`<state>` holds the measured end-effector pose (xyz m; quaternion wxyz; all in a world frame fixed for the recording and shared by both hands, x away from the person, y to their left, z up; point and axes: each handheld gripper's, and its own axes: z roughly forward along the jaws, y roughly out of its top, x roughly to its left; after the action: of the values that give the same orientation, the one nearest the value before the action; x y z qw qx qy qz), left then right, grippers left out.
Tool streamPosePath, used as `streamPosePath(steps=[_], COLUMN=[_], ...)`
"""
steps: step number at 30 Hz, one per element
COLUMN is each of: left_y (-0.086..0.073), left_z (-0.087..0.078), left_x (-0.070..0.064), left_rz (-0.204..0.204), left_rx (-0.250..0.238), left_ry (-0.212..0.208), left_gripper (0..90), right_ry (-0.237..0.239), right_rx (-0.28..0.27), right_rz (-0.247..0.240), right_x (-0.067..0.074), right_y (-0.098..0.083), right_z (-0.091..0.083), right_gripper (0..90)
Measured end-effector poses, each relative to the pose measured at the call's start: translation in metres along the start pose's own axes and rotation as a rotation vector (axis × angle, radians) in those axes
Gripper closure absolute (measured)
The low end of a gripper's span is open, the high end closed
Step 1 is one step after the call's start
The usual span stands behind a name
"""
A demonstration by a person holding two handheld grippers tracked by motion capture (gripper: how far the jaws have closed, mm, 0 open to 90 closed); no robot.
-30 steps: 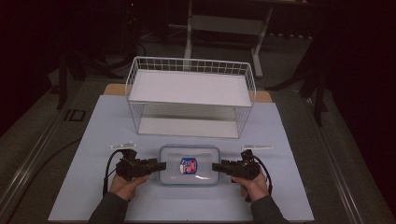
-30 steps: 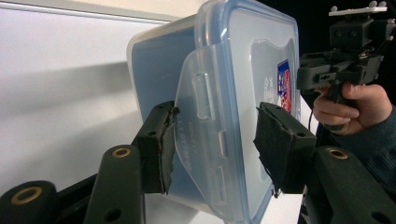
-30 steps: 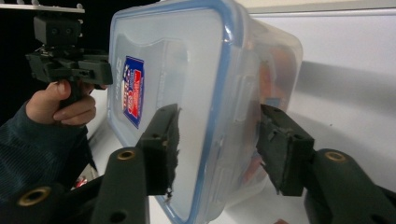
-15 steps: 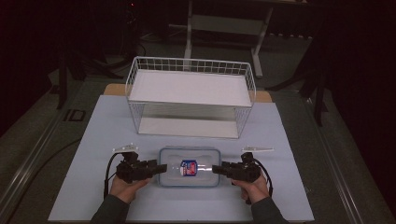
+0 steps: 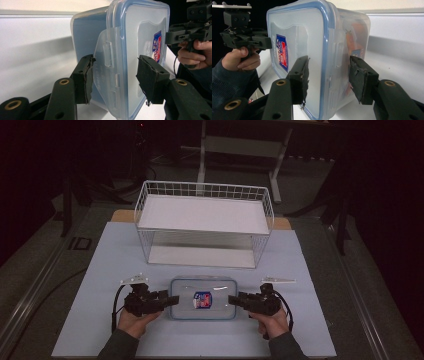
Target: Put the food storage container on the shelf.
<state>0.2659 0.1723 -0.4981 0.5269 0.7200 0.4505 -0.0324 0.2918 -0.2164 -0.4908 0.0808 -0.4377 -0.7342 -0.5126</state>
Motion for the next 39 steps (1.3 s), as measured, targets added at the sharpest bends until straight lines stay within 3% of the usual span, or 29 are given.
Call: streamPosePath(steps=[19,29,39], left_y=[0.007,0.012,0.018], left_z=[-0.012,-0.02,-0.023], left_x=[-0.008,-0.016,-0.021], left_rz=[0.042,0.085,0.1], left_rx=[-0.063,-0.1,-0.117], left_ry=[-0.002,0.001,0.003], left_gripper=[48.3,48.4,48.4], right_ry=[-0.02,-0.024,-0.028], right_rx=[-0.058,-0.093,-0.109], right_rz=[-0.103,-0.158,-0.18], right_x=[0.018,0.029,0.034], right_y=[0.008,0.014,0.02], right_z=[-0.007,-0.015,-0.019], right_gripper=[51.6,51.6,51.6])
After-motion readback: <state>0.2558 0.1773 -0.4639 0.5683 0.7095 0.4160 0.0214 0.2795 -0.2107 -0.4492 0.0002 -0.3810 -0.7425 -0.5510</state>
